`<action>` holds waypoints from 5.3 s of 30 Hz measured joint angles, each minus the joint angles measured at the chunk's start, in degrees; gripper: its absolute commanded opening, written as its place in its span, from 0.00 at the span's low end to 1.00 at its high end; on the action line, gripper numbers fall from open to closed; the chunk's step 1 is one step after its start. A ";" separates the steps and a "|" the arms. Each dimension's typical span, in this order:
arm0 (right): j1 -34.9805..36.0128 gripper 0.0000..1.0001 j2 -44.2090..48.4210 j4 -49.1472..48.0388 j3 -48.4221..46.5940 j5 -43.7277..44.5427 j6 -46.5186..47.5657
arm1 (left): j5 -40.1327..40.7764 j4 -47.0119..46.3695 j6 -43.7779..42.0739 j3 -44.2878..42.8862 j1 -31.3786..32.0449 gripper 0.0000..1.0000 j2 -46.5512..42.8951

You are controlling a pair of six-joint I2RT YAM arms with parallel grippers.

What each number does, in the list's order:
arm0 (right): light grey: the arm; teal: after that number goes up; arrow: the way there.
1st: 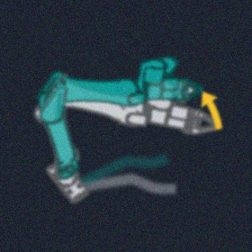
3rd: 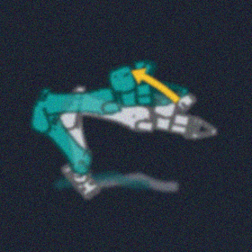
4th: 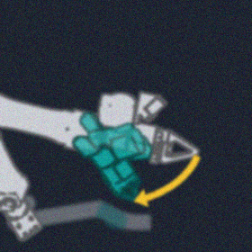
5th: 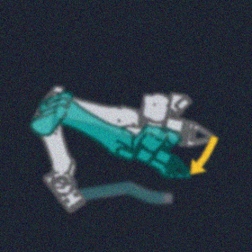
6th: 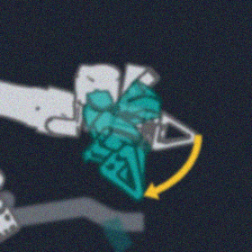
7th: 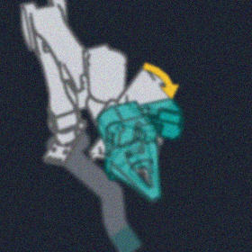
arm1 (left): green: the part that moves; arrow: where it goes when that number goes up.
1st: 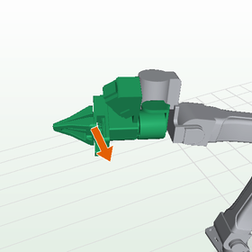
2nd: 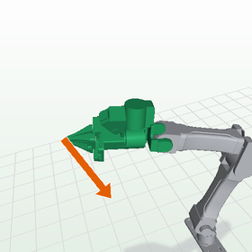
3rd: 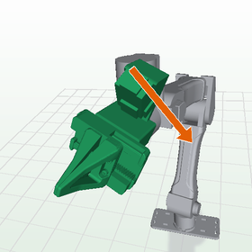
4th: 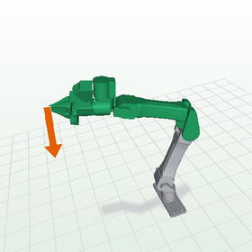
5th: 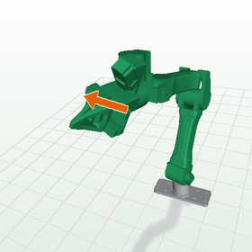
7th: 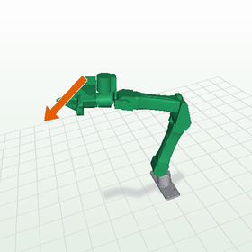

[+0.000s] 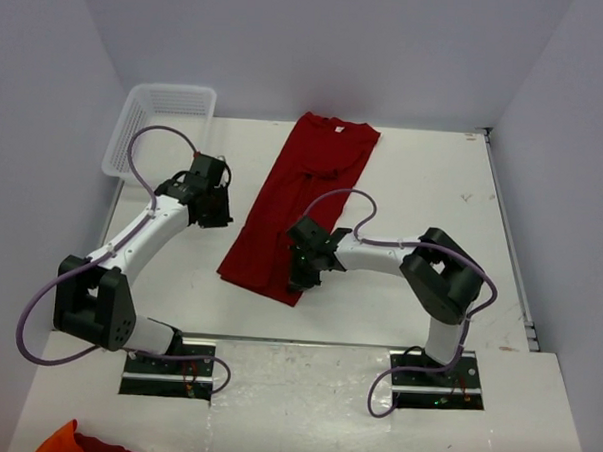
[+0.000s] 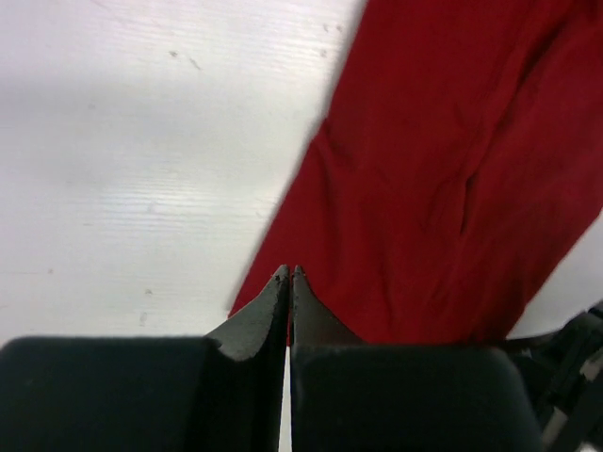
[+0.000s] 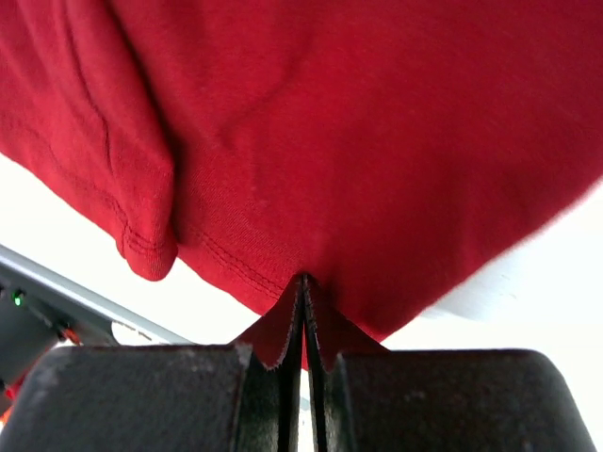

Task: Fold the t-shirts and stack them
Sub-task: Rotate the tshirt 90 degrees, then grab the bottom of the folded rectangular tshirt with both arms

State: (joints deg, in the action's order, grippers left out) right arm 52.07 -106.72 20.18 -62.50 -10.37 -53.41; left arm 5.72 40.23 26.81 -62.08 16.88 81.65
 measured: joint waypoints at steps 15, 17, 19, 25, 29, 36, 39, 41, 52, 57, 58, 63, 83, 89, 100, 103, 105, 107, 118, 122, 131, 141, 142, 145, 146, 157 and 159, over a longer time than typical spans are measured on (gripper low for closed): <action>-9.38 0.00 9.44 -1.09 11.26 4.42 -3.45 | -8.85 -5.05 2.23 12.33 10.80 0.00 -2.89; -10.10 0.00 11.04 -1.31 12.92 5.42 -3.54 | -9.03 -5.88 2.69 12.33 12.52 0.00 -2.80; -10.21 0.00 12.83 -2.34 14.97 6.34 -3.85 | -9.27 -6.54 2.82 12.33 13.20 0.00 -2.49; -9.70 0.00 20.13 -5.11 23.02 8.04 -6.45 | -10.01 -7.69 3.17 12.20 14.03 0.00 -1.42; -7.65 0.00 25.40 -5.55 27.91 9.40 -9.53 | -10.01 -7.61 3.08 9.05 14.29 0.00 1.84; -3.87 0.00 30.32 -4.92 31.87 11.39 -13.25 | -12.37 -9.57 2.05 2.91 15.78 0.00 7.02; -3.04 0.00 31.19 -4.74 32.41 12.09 -13.94 | -12.90 -9.53 2.01 2.93 17.64 0.00 7.13; -2.16 0.00 31.89 -4.28 32.68 12.70 -14.49 | -13.14 -9.57 1.86 3.06 19.15 0.00 7.10; 3.78 0.04 39.65 11.98 31.45 19.06 -14.38 | -12.79 -9.55 2.43 9.46 26.08 0.00 3.23; 3.78 0.08 40.48 13.49 30.69 19.76 -13.40 | -12.20 -9.40 4.11 13.70 27.85 0.00 0.42; 3.80 0.13 40.48 13.66 30.69 19.80 -13.25 | -12.11 -9.31 4.37 14.56 28.61 0.00 0.02; 3.80 0.40 41.75 15.23 30.53 20.17 -11.85 | -10.91 -9.09 6.71 17.27 32.41 0.00 -2.99; 3.80 0.45 52.81 14.75 39.04 18.47 -14.38 | -8.24 -8.72 8.39 22.10 32.65 0.11 -7.85; 3.80 0.39 50.56 8.83 39.65 16.31 -15.63 | -8.24 -8.74 8.59 22.36 32.65 0.11 -7.93; 4.61 0.00 50.31 5.95 41.22 15.32 -18.01 | -8.24 -7.89 9.60 22.62 32.65 0.26 -8.52; 4.72 0.00 50.51 6.23 41.22 15.43 -18.43 | -8.28 -7.85 9.86 22.64 32.65 0.31 -8.52; 4.83 0.00 50.51 6.29 41.22 15.56 -18.60 | -8.63 -7.98 10.08 22.84 32.65 0.34 -8.52; 4.87 0.00 50.51 6.32 41.22 15.61 -18.62 | -9.53 -8.33 10.08 23.71 32.65 0.42 -8.85; 4.92 0.00 50.53 6.34 41.22 15.65 -18.62 | -17.29 -14.71 11.13 30.34 32.65 0.52 -11.02; 4.92 0.00 50.69 6.49 41.22 15.65 -18.62 | -18.80 -17.53 11.15 31.30 32.65 0.52 -10.12; 4.92 0.00 51.28 7.45 41.27 15.65 -18.62 | -20.55 -21.62 11.17 31.54 32.65 0.51 -8.41; 4.92 0.00 51.56 7.98 41.27 15.67 -18.62 | -21.92 -24.76 11.82 31.69 32.65 0.24 -6.25; 4.92 0.00 51.63 8.20 41.27 15.72 -18.62 | -21.92 -24.74 11.91 31.78 32.63 0.18 -6.16; 4.92 0.00 51.60 8.24 41.27 15.72 -18.60 | -21.81 -24.72 11.98 32.22 32.63 0.00 -5.73; 4.92 0.00 51.54 8.24 41.27 15.72 -18.60 | -21.79 -24.74 12.00 32.24 32.65 0.00 -5.73; 6.34 0.00 51.69 12.04 39.95 17.49 -18.64 | -20.92 -22.67 13.66 35.63 32.65 0.00 -12.57; 6.99 0.00 53.18 13.62 39.95 18.21 -18.73 | -20.94 -22.16 14.10 35.93 32.65 0.00 -14.19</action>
State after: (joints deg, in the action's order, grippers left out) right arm 59.07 -53.54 33.80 -22.55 7.84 -72.14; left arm -15.22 18.06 40.91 -26.15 49.54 67.46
